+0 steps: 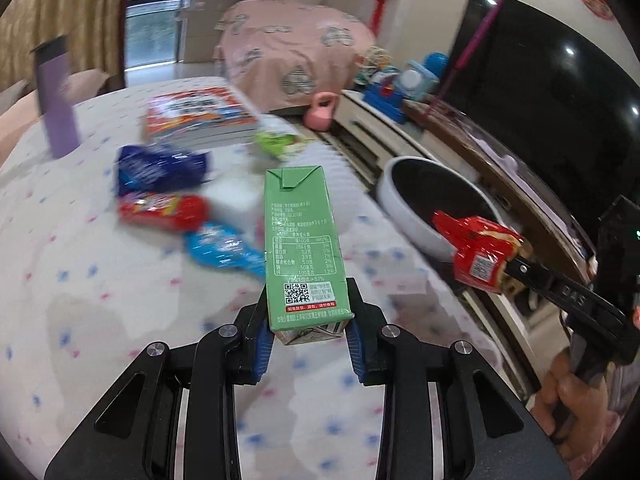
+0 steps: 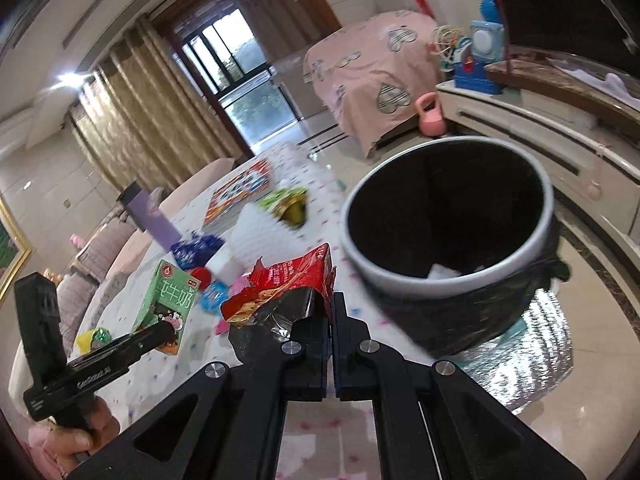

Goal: Collect trash
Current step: 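Carry both items over the bin and open both tools to drop them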

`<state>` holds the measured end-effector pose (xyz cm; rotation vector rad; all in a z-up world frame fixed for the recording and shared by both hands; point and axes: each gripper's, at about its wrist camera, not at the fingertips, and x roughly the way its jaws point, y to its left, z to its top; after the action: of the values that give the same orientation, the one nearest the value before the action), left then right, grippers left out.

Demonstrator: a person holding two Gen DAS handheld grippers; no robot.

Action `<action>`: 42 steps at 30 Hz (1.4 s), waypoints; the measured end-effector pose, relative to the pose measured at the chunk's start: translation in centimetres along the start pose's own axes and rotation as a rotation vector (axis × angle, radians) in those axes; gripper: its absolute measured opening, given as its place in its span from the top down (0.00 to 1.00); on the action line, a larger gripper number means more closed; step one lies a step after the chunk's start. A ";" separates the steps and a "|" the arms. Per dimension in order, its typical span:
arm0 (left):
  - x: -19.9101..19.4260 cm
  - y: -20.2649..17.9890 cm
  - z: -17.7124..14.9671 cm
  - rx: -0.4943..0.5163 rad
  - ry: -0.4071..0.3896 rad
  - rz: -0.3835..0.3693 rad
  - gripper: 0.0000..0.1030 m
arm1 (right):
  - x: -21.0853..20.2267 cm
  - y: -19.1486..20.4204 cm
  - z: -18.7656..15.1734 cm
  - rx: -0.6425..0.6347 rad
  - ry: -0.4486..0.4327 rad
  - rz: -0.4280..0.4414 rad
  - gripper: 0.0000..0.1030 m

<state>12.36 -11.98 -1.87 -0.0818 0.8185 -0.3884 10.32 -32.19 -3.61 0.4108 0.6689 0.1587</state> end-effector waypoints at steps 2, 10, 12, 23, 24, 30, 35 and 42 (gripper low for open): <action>0.5 -1.1 0.4 0.017 0.007 -0.024 0.71 | -0.5 -0.8 0.4 0.006 -0.013 -0.014 0.99; 2.2 -5.3 2.5 0.101 0.013 -0.082 0.71 | -1.9 -3.4 1.9 0.019 -0.047 -0.067 0.99; 3.0 -6.4 3.1 0.112 0.018 -0.092 0.71 | -1.8 -3.9 2.4 0.019 -0.051 -0.077 0.99; 6.2 -10.3 5.2 0.175 0.049 -0.113 0.71 | -1.6 -6.2 4.8 0.013 -0.065 -0.134 0.99; 6.5 -10.6 5.4 0.178 0.052 -0.115 0.71 | -1.5 -6.4 5.0 0.013 -0.064 -0.138 0.99; 8.1 -11.9 6.4 0.199 0.070 -0.117 0.71 | -0.9 -7.5 6.0 0.014 -0.056 -0.160 0.99; 9.2 -12.7 7.2 0.208 0.084 -0.111 0.71 | 0.1 -8.0 6.4 0.008 -0.036 -0.177 0.99; 10.4 -13.5 7.8 0.224 0.098 -0.098 0.71 | 1.3 -8.5 7.0 -0.004 -0.002 -0.200 0.98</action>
<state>20.32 -28.92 -0.84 0.1065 0.8648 -0.5776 15.86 -41.80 -2.97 0.3383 0.7035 -0.0298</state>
